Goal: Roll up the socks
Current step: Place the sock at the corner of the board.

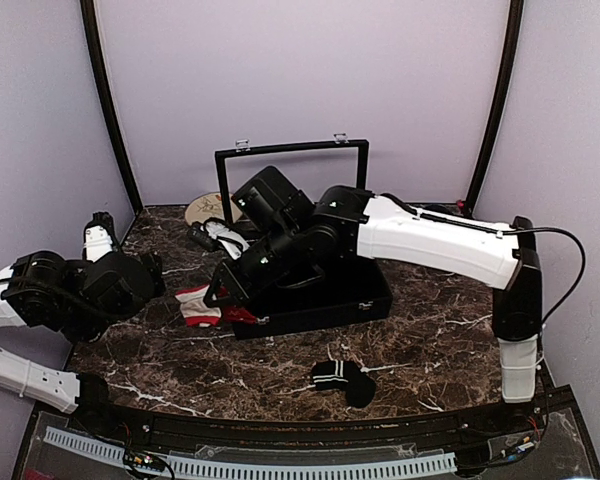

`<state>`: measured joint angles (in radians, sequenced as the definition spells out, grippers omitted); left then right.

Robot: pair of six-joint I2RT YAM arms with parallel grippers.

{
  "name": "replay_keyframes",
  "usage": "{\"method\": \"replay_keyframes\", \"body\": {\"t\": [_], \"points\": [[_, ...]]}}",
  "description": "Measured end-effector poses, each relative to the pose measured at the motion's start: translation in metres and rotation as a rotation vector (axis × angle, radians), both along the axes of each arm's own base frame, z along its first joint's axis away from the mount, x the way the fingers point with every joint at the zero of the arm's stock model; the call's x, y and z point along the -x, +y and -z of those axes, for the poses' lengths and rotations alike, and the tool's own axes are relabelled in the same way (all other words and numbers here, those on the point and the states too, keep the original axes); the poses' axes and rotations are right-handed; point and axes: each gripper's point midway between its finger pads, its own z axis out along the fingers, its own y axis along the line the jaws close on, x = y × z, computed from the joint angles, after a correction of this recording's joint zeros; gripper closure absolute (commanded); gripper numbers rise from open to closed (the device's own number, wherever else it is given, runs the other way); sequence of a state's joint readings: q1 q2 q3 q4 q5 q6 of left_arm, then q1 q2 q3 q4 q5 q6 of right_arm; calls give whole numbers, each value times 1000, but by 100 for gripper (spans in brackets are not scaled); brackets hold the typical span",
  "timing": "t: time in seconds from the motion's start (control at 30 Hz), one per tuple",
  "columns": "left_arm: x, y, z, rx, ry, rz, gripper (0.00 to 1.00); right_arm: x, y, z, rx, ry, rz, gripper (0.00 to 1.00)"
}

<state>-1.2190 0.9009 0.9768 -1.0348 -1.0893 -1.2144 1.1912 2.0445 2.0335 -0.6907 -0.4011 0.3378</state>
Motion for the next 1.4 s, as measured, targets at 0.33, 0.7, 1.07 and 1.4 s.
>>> {"method": "replay_keyframes", "body": {"t": [0.33,0.7,1.07,1.4], "points": [[4,22,-7,-1,-32,-63,7,35,17,-18,-59,41,-104,100],[5,27,-4,2,-26,-80,7,42,45,63,9,156,-160,99],[8,28,11,-38,11,-76,8,-7,50,155,134,51,-62,43],[5,14,23,-60,43,-60,7,-22,10,152,197,-31,11,30]]}}
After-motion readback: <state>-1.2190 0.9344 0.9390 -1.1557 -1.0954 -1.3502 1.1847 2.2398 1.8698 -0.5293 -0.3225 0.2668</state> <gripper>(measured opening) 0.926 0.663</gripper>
